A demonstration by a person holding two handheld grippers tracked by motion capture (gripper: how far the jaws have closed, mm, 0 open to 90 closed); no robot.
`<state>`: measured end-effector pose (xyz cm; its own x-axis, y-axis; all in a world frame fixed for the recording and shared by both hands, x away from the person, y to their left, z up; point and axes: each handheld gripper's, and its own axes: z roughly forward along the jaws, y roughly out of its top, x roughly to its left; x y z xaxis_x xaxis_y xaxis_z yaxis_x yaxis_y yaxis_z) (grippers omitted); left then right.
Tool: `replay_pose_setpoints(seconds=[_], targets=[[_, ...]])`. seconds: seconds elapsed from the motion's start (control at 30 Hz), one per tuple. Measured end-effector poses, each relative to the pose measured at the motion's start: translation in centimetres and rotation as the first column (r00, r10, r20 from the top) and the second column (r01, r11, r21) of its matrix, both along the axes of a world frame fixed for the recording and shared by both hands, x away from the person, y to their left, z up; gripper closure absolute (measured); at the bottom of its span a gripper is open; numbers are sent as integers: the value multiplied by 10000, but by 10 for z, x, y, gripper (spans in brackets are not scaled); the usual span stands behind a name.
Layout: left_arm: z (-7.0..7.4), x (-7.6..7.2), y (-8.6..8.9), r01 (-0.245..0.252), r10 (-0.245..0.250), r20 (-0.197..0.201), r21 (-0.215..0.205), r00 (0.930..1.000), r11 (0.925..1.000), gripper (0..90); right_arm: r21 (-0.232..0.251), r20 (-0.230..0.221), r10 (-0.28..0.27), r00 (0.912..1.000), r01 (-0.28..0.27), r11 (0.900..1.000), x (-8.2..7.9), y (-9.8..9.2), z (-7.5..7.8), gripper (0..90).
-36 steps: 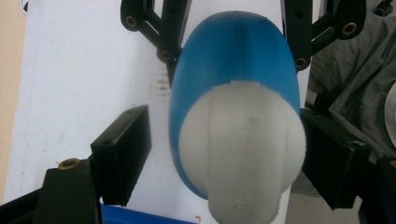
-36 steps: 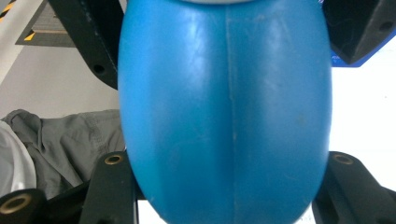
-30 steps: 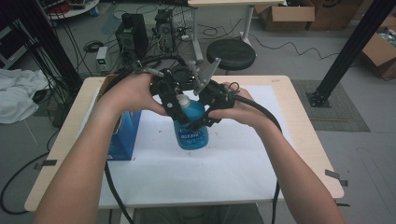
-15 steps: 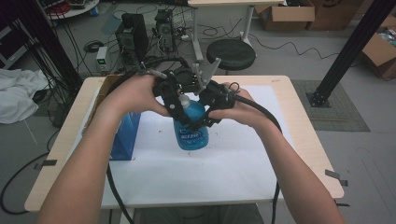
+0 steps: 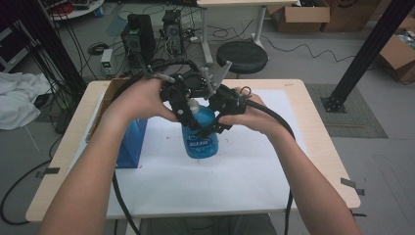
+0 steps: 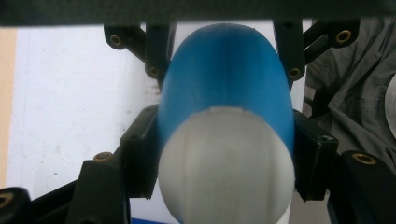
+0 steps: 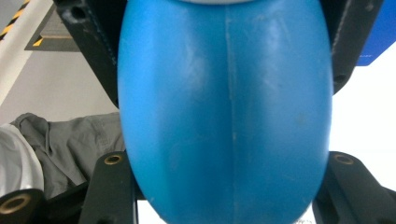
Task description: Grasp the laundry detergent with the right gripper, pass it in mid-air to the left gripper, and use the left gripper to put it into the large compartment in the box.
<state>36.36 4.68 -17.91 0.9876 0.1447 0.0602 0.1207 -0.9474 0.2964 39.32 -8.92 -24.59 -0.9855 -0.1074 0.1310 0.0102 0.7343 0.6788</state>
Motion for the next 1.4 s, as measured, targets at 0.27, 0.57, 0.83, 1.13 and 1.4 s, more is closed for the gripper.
replay_pose_setpoints(seconds=[0.27,0.57,0.83,1.13,1.4], targets=[[2,0,0,65,-60,-206,230,9998,9997,385,149,-176,157,9997,-155,9998,0,2,-1,436],[14,1,0,-620,631,-136,675,9979,9958,386,410,75,-290,9995,287,9987,-1,0,-3,204],[37,9,11,-2360,2413,-496,936,9692,9672,386,-804,644,-776,9949,826,9933,5,-18,-7,211],[64,22,36,-4642,4703,-408,1060,8816,8794,387,-3079,1155,-1119,9870,1427,9406,11,-47,-17,230],[88,38,80,-7350,7377,-181,717,6749,6743,387,-4715,1710,-1204,9779,1885,8615,15,-75,-25,236]])
